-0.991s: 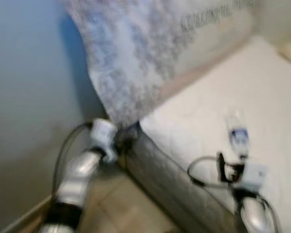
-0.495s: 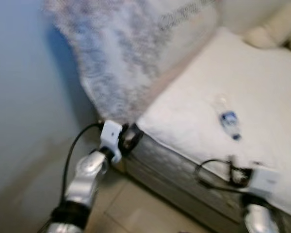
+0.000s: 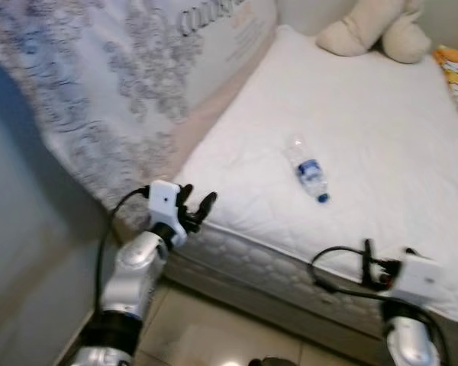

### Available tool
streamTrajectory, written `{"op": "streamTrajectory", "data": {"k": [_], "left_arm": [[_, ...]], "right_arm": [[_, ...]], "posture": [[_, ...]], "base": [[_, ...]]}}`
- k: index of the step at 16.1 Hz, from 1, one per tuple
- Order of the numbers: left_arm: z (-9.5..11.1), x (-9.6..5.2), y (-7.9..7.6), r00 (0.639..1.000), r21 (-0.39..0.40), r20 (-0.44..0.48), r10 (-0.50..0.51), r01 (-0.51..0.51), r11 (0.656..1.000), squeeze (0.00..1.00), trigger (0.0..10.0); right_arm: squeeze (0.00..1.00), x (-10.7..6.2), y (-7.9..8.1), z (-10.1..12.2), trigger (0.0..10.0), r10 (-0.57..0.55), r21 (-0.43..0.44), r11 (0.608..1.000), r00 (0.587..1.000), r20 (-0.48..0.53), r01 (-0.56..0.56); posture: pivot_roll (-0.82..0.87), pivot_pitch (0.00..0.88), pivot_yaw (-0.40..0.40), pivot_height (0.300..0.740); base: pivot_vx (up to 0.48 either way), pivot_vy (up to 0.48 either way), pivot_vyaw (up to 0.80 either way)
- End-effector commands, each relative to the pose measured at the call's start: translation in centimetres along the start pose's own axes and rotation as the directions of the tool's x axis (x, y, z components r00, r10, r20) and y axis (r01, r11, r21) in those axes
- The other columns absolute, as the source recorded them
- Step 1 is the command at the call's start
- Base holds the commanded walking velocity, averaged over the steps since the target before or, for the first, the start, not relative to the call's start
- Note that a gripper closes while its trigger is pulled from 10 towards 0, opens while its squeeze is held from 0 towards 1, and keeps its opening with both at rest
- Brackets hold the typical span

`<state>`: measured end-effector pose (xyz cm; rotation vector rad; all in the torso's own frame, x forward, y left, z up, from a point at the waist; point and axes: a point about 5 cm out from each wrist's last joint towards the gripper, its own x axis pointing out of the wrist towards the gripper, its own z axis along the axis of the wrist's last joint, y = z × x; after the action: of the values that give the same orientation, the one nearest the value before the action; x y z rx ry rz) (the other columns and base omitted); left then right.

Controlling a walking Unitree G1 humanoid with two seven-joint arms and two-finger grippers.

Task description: Clean up the room

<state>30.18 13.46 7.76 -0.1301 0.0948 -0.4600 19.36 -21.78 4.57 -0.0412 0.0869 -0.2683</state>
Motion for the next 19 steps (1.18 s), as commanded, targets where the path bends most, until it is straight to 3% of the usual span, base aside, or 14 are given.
{"op": "streamTrajectory", "data": {"k": [1,5,8,14,17,18,19], "left_arm": [[0.5,0.7,-1.1,0.998,0.023,0.017,-0.053,0.053,0.998,0.00,10.0],[0.4,0.9,-1.9,0.996,0.032,0.013,-0.092,0.091,0.995,0.00,10.0],[0.5,1.0,-1.3,0.997,-0.003,0.021,-0.077,0.078,0.997,0.00,10.0],[0.9,1.1,-0.9,0.996,-0.011,0.033,-0.081,0.081,0.997,0.00,10.0],[0.2,0.8,0.4,0.995,0.117,-0.021,0.094,-0.091,0.989,0.00,10.0],[-0.2,0.5,0.8,0.989,0.127,-0.034,0.146,-0.141,0.982,0.00,10.0],[-0.2,0.1,0.9,0.987,0.122,-0.017,0.157,-0.154,0.981,1.00,10.0]], "right_arm": [[0.00,0.4,0.1,0.3,10.0,0.022,-0.010,1.000,1.000,0.003,-0.022],[0.00,0.7,0.3,0.4,10.0,0.034,-0.017,0.999,0.999,0.008,-0.034],[0.00,0.9,0.8,0.4,10.0,0.067,-0.029,0.997,0.998,-0.011,-0.067],[0.00,1.3,1.2,0.7,10.0,0.085,-0.032,0.996,0.996,0.000,-0.085],[0.00,1.4,1.1,1.1,10.0,0.093,-0.038,0.995,0.995,0.018,-0.093],[0.00,1.6,0.9,1.2,10.0,0.092,-0.041,0.995,0.995,0.021,-0.091],[0.00,1.7,0.9,1.3,10.0,0.094,-0.044,0.995,0.995,0.024,-0.093]], "posture": [[-0.01,0.000,-0.005,0.728],[-0.01,0.000,-0.002,0.728],[0.00,0.000,-0.007,0.728],[0.01,0.000,-0.011,0.728],[0.01,0.000,-0.012,0.728],[0.01,0.000,-0.011,0.728],[0.01,0.000,-0.010,0.728]], "base": [[0.000,-0.472,0.00],[0.069,-0.440,0.00],[0.000,0.000,-0.46],[0.000,0.480,-0.69],[0.000,0.000,-0.38],[0.000,0.000,0.00],[0.000,0.000,0.00]]}}
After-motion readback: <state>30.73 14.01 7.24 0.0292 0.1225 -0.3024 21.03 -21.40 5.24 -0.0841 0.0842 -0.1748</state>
